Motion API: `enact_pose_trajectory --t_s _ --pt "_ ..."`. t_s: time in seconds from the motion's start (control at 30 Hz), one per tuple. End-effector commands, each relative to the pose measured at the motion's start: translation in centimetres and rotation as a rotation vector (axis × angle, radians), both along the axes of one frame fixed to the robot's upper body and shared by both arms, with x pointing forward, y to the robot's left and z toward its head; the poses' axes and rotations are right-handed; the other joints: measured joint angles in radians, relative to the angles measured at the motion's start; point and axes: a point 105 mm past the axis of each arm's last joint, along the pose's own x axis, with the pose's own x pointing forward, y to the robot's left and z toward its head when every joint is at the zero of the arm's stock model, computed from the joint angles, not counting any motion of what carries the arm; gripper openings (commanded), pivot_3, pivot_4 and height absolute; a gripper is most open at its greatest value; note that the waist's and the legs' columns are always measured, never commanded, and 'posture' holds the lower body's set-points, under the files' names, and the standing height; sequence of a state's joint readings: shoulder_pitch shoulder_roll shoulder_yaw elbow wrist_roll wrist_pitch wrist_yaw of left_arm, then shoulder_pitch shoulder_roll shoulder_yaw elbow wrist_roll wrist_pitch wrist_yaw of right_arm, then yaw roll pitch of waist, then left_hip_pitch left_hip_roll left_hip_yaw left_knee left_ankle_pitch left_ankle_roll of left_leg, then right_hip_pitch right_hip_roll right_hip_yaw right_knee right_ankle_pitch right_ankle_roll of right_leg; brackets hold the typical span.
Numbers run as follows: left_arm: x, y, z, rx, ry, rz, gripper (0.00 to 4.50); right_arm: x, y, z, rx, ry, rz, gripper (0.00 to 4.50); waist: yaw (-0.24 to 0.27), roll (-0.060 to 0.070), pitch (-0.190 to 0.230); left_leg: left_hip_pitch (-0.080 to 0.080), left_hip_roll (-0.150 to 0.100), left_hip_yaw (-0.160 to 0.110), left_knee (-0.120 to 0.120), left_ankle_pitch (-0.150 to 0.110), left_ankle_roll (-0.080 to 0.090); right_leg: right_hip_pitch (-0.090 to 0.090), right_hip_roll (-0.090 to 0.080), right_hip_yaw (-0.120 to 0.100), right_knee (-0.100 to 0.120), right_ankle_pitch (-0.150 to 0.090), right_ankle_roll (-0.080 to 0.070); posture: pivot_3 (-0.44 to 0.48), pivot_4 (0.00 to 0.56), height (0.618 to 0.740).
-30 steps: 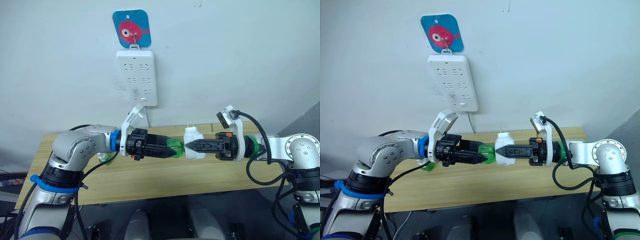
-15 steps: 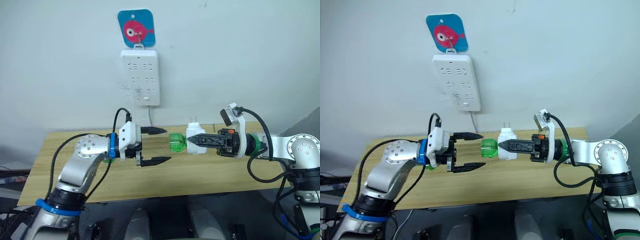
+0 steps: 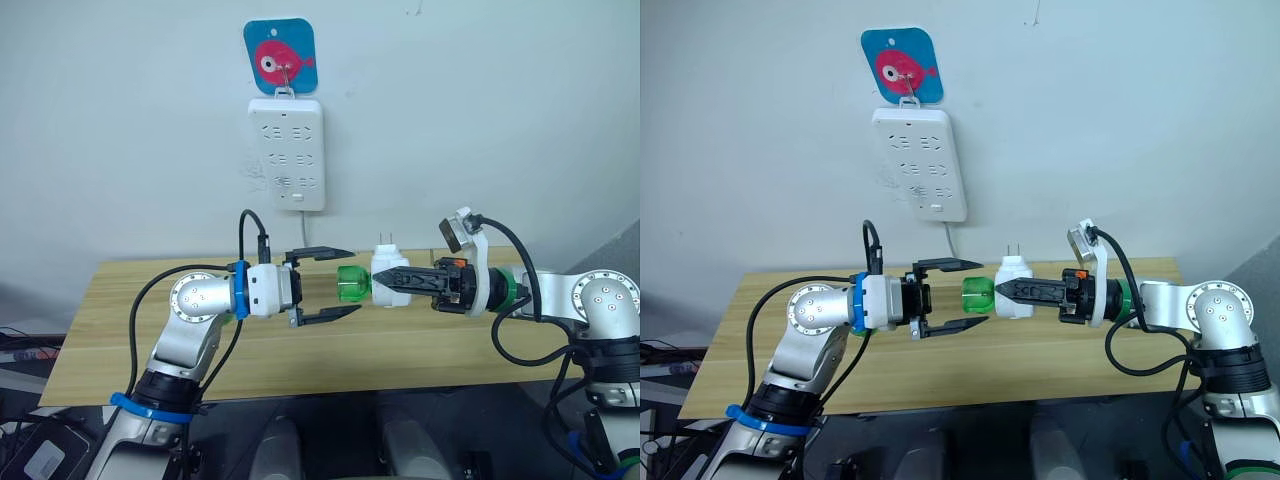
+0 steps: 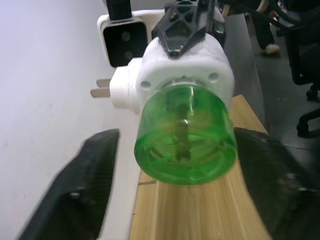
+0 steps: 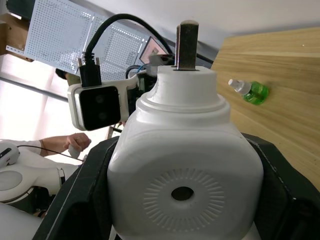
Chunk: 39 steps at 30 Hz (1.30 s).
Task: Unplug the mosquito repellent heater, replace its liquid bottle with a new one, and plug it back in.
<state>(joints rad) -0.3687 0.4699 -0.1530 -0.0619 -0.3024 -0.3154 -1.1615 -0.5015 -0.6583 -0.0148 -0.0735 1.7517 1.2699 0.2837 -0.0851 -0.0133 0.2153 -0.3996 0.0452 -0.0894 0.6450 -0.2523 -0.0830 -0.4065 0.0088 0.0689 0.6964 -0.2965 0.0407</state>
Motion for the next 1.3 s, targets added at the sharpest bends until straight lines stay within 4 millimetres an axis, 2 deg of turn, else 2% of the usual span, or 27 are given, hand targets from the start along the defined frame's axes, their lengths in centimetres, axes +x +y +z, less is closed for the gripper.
enact_pose_trajectory --t_s 0.03,0.07,0.17,0.2,0.27,0.3,0.37,0.43,0.5,0.57,0.7,0.73,0.83,0.9,0.97,1.1,1.3 --pt "-0.2 0.0 1.5 -0.023 -0.042 -0.011 2.66 -0.4 0.2 1.4 0.048 -0.038 0.021 3.00 -0.001 0.000 0.000 0.000 0.000 0.000 0.000 0.000 0.000 0.000 0.000 0.000 0.000 0.000 0.000 -0.120 0.199 0.725" --pt "-0.3 0.1 1.6 -0.014 -0.036 -0.013 2.36 -0.4 0.2 1.4 0.046 -0.039 0.021 3.00 -0.002 0.000 0.000 0.000 0.000 0.000 0.000 0.000 0.000 0.000 0.000 0.000 0.000 0.000 0.000 -0.119 0.199 0.725" --pt "-0.3 0.4 1.6 0.015 -0.007 -0.017 2.28 -0.4 0.3 1.4 0.043 -0.040 0.020 3.00 -0.003 0.000 0.000 0.000 0.000 -0.001 -0.001 0.000 0.000 0.000 0.000 -0.001 0.000 0.000 0.000 -0.114 0.199 0.725" --pt "-0.2 0.6 1.2 0.062 0.082 -0.014 2.28 -0.4 0.3 1.3 0.039 -0.041 0.021 3.00 -0.003 0.000 0.000 0.000 0.000 -0.001 -0.001 0.000 0.000 0.000 0.000 0.000 0.000 0.000 0.000 -0.114 0.199 0.725" --pt "0.4 1.3 0.5 0.105 0.449 0.020 2.28 -0.5 0.4 1.2 0.032 -0.044 0.029 3.00 -0.005 0.000 0.000 0.000 0.001 -0.001 -0.001 0.000 0.000 0.000 0.001 -0.001 0.000 0.000 0.000 -0.104 0.198 0.725" --pt "0.7 1.8 0.4 0.107 0.643 0.037 2.28 -0.6 0.4 1.1 0.024 -0.046 0.038 3.00 -0.006 0.000 0.001 0.000 0.001 -0.002 0.000 0.000 0.000 0.000 0.001 -0.001 0.000 0.000 0.000 -0.104 0.198 0.725" --pt "0.7 2.5 0.8 0.110 0.909 0.019 2.28 -0.8 0.5 0.9 0.012 -0.050 0.054 3.00 -0.007 -0.001 0.001 0.000 0.000 -0.004 0.000 0.000 0.000 0.000 0.001 -0.003 0.001 0.000 0.001 -0.102 0.197 0.725" --pt "0.7 3.0 1.8 0.075 1.069 -0.015 2.28 -1.0 0.5 0.8 0.008 -0.052 0.065 3.00 -0.007 0.000 0.001 -0.001 0.000 -0.005 0.000 0.000 0.000 0.000 0.001 -0.004 0.001 -0.003 0.005 -0.102 0.197 0.725" --pt "0.8 3.1 2.5 0.045 1.114 -0.024 2.28 -1.0 0.5 0.8 0.007 -0.056 0.068 3.00 -0.009 -0.001 0.002 -0.001 0.000 -0.005 0.000 0.000 0.000 0.000 0.001 -0.004 0.000 -0.003 0.005 -0.108 0.196 0.725" --pt "1.3 3.0 2.5 0.048 1.075 0.029 2.28 -1.1 0.5 0.8 0.008 -0.059 0.067 3.00 -0.009 -0.001 0.002 -0.001 0.000 -0.005 -0.001 0.000 0.000 0.000 0.001 -0.005 0.000 -0.003 0.004 -0.108 0.196 0.725" --pt "0.7 2.9 1.9 0.104 0.992 0.045 2.28 -1.1 0.4 0.7 0.011 -0.059 0.061 3.00 -0.008 -0.001 0.002 0.000 0.001 -0.005 -0.001 0.000 0.000 0.000 0.001 -0.005 0.000 -0.001 0.000 -0.108 0.197 0.725" --pt "0.4 2.8 1.6 0.127 0.952 0.041 3.03 -1.1 0.4 0.7 0.012 -0.057 0.060 3.00 -0.008 -0.001 0.002 0.000 0.001 -0.005 -0.001 0.000 0.000 0.000 0.001 -0.005 0.000 -0.001 0.000 -0.107 0.198 0.725" --pt "0.3 2.7 0.9 0.139 0.777 0.075 3.91 -1.1 0.3 0.6 0.014 -0.053 0.053 3.00 -0.006 0.000 0.003 0.000 0.001 -0.004 -0.001 0.000 0.000 -0.001 0.001 -0.004 0.000 -0.001 0.000 -0.110 0.200 0.725" --pt "0.0 3.1 -0.1 0.198 0.598 0.080 4.50 -1.0 0.3 0.5 0.014 -0.052 0.048 3.00 -0.003 -0.001 0.003 0.000 0.001 -0.004 -0.002 0.000 0.000 -0.001 0.001 -0.003 0.000 -0.001 0.000 -0.107 0.199 0.725" --pt "-0.3 3.2 -1.0 0.231 0.438 0.082 4.50 -1.0 0.2 0.5 0.013 -0.051 0.046 3.00 -0.001 0.000 0.003 0.000 0.001 -0.002 -0.002 0.000 0.000 -0.001 0.001 -0.002 0.000 -0.001 0.000 -0.106 0.200 0.725" --pt "-0.3 2.3 -0.1 0.121 0.117 0.083 4.50 -1.0 0.3 0.5 0.012 -0.052 0.046 3.00 0.006 -0.001 0.003 0.000 0.001 -0.001 -0.001 0.000 0.000 -0.001 0.001 0.000 -0.001 0.000 0.000 -0.106 0.201 0.725" --pt "-1.1 1.5 0.8 0.039 -0.023 0.025 4.50 -0.9 0.3 0.5 0.011 -0.053 0.047 3.00 0.009 -0.001 0.004 -0.001 0.000 0.001 0.000 0.000 0.000 -0.001 0.000 0.001 -0.002 0.000 0.001 -0.105 0.205 0.725"
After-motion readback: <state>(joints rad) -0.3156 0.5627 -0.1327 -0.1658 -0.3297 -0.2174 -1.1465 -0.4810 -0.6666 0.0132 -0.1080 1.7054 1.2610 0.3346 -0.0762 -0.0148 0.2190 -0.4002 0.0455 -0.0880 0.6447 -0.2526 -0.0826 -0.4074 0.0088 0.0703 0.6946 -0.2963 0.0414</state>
